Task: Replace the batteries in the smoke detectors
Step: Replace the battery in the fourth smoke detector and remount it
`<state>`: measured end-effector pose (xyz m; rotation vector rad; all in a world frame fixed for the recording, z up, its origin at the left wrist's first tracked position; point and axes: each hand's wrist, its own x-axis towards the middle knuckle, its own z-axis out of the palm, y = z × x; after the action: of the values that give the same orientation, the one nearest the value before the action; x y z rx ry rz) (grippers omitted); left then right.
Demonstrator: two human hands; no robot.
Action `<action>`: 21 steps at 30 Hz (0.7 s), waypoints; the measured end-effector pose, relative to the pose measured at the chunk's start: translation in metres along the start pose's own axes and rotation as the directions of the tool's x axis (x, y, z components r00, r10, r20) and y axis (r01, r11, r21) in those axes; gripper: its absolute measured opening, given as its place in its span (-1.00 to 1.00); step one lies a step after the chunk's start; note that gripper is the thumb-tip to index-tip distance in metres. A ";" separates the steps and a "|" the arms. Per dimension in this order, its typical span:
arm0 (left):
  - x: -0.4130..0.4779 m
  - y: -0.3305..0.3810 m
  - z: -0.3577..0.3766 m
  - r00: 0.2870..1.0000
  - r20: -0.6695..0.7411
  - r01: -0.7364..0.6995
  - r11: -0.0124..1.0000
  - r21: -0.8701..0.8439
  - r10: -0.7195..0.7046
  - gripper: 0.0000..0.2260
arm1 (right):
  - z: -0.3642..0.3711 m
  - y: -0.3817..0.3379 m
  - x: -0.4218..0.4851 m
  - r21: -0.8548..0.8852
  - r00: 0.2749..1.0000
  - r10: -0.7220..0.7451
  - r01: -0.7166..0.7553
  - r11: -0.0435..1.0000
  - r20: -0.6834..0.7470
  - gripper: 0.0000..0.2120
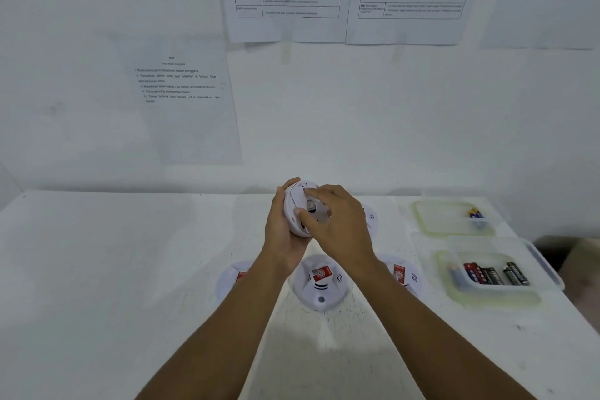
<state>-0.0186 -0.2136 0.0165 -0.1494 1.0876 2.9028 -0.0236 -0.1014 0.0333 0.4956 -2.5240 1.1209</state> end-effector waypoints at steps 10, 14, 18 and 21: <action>-0.001 -0.001 -0.001 0.994 -0.041 -0.095 0.994 0.062 0.097 -0.73 | 0.001 -0.012 -0.004 -0.020 1.000 0.025 -0.025 0.999 -0.004 -0.63; -0.003 -0.003 0.001 0.988 -0.081 -0.118 0.983 0.140 0.130 -0.75 | 0.006 -0.018 -0.007 0.042 0.991 0.130 -0.129 0.991 -0.026 -0.65; -0.003 -0.004 -0.002 0.984 -0.073 -0.145 0.973 0.179 0.161 -0.76 | 0.015 -0.018 -0.008 0.124 0.982 0.187 -0.182 0.976 -0.028 -0.66; -0.001 0.002 -0.004 0.986 -0.054 -0.140 0.965 0.223 0.156 -0.73 | 0.011 -0.017 -0.005 0.181 0.980 0.198 -0.197 0.964 0.012 -0.67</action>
<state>-0.0172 -0.2181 0.0146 -0.1724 1.4822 2.8967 -0.0138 -0.1193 0.0354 0.2876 -2.5219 1.4319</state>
